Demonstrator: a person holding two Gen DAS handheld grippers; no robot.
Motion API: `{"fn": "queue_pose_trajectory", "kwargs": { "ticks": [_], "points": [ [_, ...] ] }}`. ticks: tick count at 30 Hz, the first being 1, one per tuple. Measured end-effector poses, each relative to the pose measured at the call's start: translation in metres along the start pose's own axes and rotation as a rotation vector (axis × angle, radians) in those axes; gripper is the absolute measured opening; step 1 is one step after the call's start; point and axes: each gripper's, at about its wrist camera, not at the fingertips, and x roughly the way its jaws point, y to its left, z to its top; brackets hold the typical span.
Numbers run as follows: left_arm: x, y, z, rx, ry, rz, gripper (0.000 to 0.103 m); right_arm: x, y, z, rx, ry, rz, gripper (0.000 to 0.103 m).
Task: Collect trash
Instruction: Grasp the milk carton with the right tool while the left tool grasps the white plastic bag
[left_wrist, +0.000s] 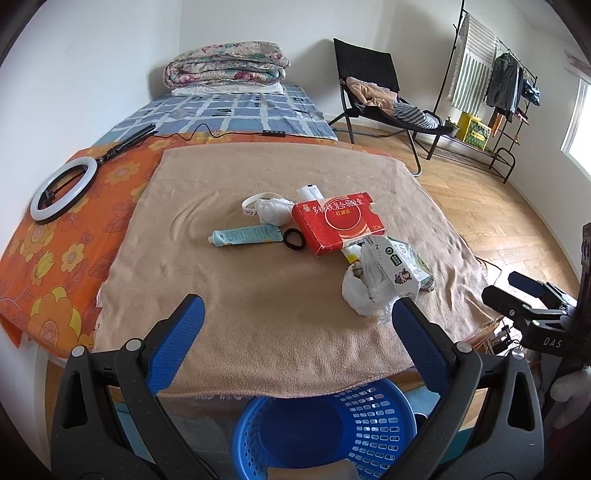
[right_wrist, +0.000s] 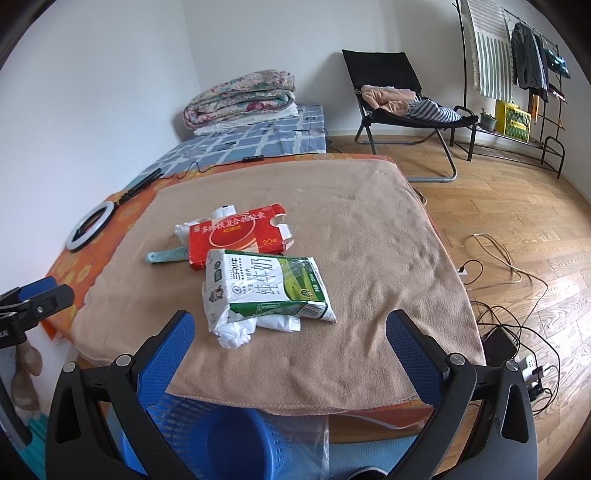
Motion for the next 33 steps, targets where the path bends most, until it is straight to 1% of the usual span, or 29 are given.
{"fn": "queue_pose_trajectory", "kwargs": {
  "ticks": [4,6,9,13,15,17,20,21,22,23,24,25,26,27,29,30,32,33],
  "points": [
    [0.006,-0.002,0.005,-0.026,0.004,-0.004,0.103,0.012,0.007,0.002,-0.042,0.070,0.051,0.102],
    [0.010,-0.004,0.008,-0.025,-0.001,0.003,0.103,0.021,0.019,0.002,-0.095,0.108,0.074,0.102],
    [0.016,-0.005,0.014,-0.015,0.002,0.011,0.102,0.035,0.042,0.002,-0.192,0.136,0.088,0.102],
    [0.036,-0.002,0.020,-0.020,0.057,-0.012,0.097,0.055,0.065,0.000,-0.313,0.151,0.081,0.102],
    [0.048,-0.002,0.023,-0.020,0.089,-0.020,0.088,0.068,0.073,-0.001,-0.367,0.156,0.050,0.102],
    [0.062,-0.002,0.025,-0.017,0.117,-0.020,0.082,0.079,0.077,-0.002,-0.401,0.166,0.020,0.099],
    [0.081,-0.003,0.025,-0.035,0.155,-0.035,0.078,0.091,0.078,-0.002,-0.419,0.175,0.002,0.097],
    [0.087,-0.003,0.025,-0.044,0.173,-0.046,0.073,0.094,0.079,-0.002,-0.430,0.174,-0.009,0.097],
    [0.092,-0.002,0.024,-0.055,0.189,-0.056,0.069,0.098,0.080,-0.002,-0.446,0.172,-0.023,0.097],
    [0.097,-0.003,0.023,-0.064,0.201,-0.064,0.066,0.100,0.082,-0.003,-0.463,0.171,-0.035,0.093],
    [0.101,-0.003,0.023,-0.071,0.211,-0.069,0.066,0.104,0.083,-0.003,-0.480,0.169,-0.047,0.090],
    [0.105,-0.004,0.021,-0.073,0.221,-0.072,0.066,0.106,0.083,-0.003,-0.490,0.169,-0.059,0.083],
    [0.108,-0.006,0.020,-0.074,0.229,-0.076,0.066,0.108,0.082,-0.003,-0.490,0.172,-0.062,0.079],
    [0.112,-0.008,0.019,-0.076,0.237,-0.081,0.066,0.109,0.079,-0.001,-0.479,0.177,-0.049,0.078],
    [0.119,-0.013,0.018,-0.079,0.256,-0.095,0.066,0.108,0.074,0.002,-0.445,0.178,-0.018,0.071],
    [0.122,-0.016,0.017,-0.082,0.266,-0.105,0.066,0.106,0.072,0.004,-0.433,0.175,-0.005,0.069],
    [0.129,-0.020,0.017,-0.095,0.287,-0.125,0.066,0.102,0.070,0.007,-0.421,0.159,0.007,0.062],
    [0.133,-0.022,0.017,-0.104,0.297,-0.134,0.066,0.100,0.069,0.008,-0.415,0.152,0.009,0.059]
  ]
}}
